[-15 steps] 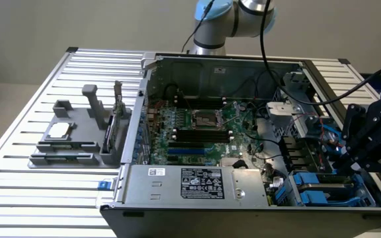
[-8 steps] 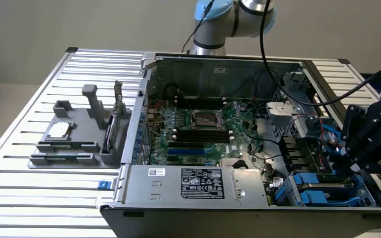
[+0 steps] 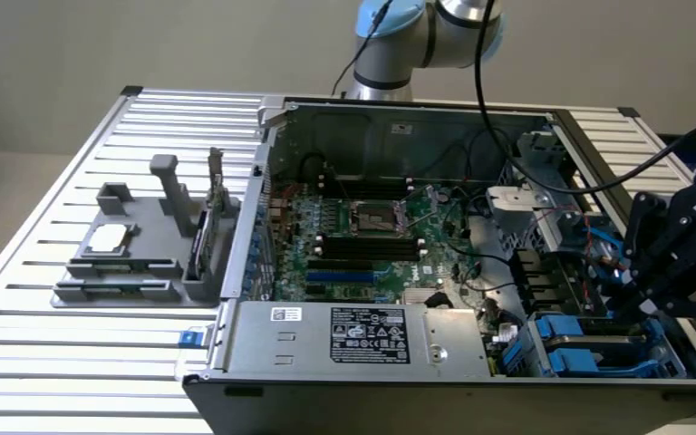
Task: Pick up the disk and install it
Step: 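Insert the first disk wire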
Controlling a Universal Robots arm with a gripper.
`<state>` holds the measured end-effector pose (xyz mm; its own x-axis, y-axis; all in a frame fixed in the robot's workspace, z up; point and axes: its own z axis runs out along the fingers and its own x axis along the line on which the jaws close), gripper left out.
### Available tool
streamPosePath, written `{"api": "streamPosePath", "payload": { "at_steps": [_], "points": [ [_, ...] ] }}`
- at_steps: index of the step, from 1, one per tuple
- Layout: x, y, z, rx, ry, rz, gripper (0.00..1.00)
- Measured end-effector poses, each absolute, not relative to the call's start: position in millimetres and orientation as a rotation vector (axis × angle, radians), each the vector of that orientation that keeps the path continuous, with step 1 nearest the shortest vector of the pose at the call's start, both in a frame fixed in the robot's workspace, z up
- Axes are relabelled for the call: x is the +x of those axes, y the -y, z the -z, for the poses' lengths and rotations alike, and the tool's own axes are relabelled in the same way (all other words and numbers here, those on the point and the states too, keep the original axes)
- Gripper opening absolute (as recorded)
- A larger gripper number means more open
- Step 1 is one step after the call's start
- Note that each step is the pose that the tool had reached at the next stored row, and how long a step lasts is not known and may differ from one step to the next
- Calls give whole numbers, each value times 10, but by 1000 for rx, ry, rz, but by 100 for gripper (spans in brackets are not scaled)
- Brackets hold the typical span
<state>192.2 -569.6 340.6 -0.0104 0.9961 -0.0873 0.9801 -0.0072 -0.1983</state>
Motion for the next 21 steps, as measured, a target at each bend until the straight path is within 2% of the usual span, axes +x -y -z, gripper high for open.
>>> {"api": "streamPosePath", "payload": {
  "at_steps": [21],
  "points": [
    [1909,5698,-3392,-2156,2149,-315,16]
  ]
}}
